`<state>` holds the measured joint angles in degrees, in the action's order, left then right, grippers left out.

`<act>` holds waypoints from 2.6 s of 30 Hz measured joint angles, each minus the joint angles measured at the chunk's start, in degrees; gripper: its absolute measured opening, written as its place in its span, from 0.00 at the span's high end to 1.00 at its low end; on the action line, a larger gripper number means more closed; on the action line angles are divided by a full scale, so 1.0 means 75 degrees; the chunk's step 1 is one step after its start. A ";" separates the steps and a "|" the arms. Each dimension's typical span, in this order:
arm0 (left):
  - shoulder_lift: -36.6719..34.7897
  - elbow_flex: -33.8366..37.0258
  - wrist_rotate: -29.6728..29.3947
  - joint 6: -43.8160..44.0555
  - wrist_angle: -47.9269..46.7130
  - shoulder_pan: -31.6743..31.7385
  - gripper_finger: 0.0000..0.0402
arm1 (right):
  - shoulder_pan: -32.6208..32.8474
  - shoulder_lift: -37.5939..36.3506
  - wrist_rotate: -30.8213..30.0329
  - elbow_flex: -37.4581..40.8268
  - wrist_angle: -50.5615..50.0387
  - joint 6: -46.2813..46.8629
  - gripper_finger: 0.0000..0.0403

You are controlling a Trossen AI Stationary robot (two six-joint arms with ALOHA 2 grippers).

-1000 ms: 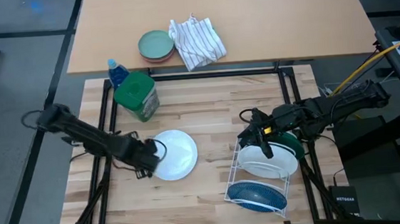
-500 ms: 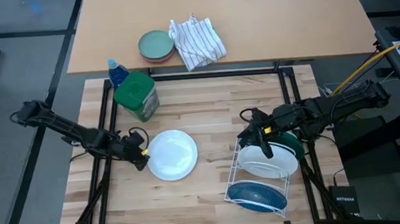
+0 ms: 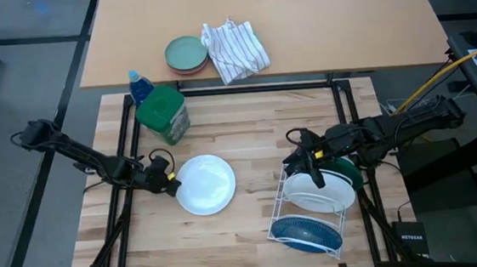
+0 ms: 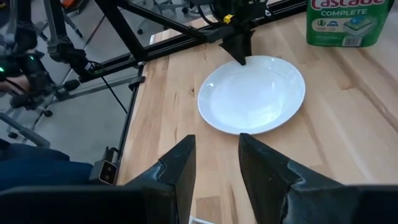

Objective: Sort dishes
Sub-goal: Put the white plate on the dish rack

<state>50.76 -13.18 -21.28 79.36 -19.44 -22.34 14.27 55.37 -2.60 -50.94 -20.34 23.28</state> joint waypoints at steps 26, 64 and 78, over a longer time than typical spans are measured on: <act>0.0009 0.0488 -0.0136 0.0760 0.1112 0.0658 0.57 | -0.0001 0.1283 0.0008 0.0000 0.2141 0.1056 0.69; 0.0009 0.0488 -0.1104 -0.3343 0.3500 0.0634 1.00 | 0.0042 0.2101 -0.0777 0.0000 0.5301 0.1837 0.69; 0.0009 0.0488 -0.1115 -0.5247 0.4468 0.0629 1.00 | 0.0042 0.3290 -0.0232 -0.0313 0.5478 0.1256 0.69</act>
<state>50.83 -9.52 -29.65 40.00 14.08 -17.63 14.59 80.05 -4.34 -53.28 20.74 32.70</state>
